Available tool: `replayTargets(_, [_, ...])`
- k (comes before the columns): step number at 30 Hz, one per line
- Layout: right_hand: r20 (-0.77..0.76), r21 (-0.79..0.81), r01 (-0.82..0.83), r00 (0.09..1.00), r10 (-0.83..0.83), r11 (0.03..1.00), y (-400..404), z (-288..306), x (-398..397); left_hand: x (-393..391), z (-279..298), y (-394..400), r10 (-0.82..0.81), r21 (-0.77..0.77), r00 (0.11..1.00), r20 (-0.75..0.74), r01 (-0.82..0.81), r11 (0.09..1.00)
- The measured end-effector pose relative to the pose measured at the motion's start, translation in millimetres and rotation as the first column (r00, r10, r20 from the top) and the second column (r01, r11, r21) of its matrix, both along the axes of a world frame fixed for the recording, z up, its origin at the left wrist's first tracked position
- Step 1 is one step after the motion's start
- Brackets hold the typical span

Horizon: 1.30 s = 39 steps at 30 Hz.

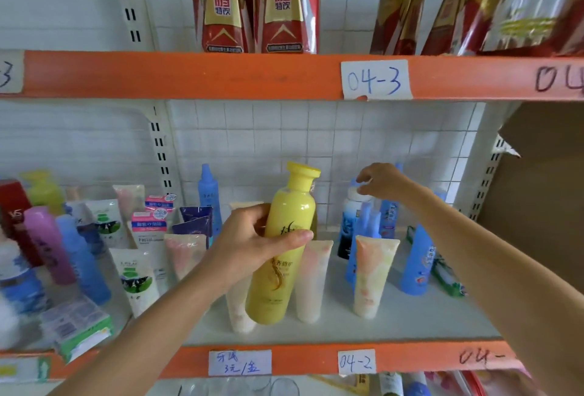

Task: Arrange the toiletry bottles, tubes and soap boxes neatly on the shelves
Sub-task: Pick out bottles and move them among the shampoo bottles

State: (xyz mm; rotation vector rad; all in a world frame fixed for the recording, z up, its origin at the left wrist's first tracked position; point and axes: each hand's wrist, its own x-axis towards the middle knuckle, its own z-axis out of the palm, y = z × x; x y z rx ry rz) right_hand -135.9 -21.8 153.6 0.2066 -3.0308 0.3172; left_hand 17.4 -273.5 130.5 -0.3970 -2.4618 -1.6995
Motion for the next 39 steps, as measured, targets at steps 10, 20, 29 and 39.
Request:
replayTargets(10, [0.261, 0.002, -0.015, 0.965, 0.014, 1.000, -6, -9, -29, -10, 2, 0, -0.033, 0.009, 0.999, -0.004, 0.033, 0.999])
replayTargets(20, [-0.029, 0.015, -0.054, 0.998, 0.054, 0.998, -9, 27, 14, -7, 3, -14, 0.007, 0.041, 1.000, 0.009, -0.007, 0.999])
replayTargets(29, [-0.622, 0.016, -0.350, 0.730, 0.284, 0.937, -34, 20, 125, 5, 1, -23, 0.056, 0.163, 0.998, -0.022, -0.052, 0.985])
replayTargets(39, [-0.774, 0.026, -0.664, 0.460, 0.435, 0.747, -100, 35, 172, 58, -3, -89, 0.283, 0.268, 0.958, -0.047, -0.260, 0.928])
